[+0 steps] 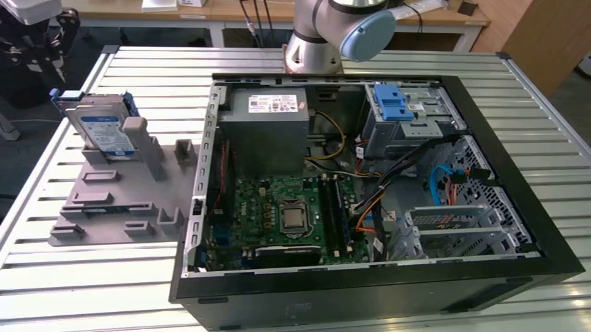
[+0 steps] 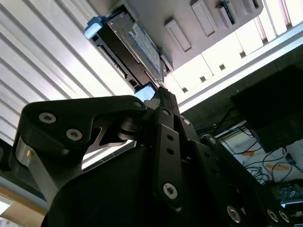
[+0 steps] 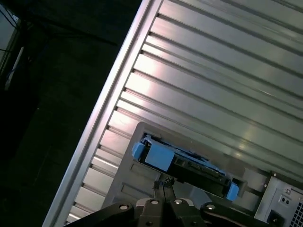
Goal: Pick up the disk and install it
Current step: 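Pick up the disk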
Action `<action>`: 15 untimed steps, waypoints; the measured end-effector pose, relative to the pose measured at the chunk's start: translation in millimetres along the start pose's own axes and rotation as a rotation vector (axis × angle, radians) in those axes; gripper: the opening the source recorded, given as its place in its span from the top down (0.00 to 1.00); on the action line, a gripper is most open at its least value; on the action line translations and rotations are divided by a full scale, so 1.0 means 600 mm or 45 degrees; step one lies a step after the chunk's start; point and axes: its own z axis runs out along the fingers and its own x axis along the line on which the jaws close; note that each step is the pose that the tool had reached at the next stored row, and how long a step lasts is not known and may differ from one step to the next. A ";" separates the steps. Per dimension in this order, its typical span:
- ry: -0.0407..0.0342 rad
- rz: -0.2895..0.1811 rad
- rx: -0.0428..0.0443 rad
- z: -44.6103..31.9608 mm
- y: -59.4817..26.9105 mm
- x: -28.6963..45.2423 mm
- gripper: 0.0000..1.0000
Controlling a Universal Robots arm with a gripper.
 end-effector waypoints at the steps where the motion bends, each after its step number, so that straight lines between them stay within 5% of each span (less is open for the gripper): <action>1: 0.0007 -0.019 0.000 0.000 0.000 0.000 0.89; 15: -0.0001 -0.243 0.007 0.002 0.000 0.000 0.89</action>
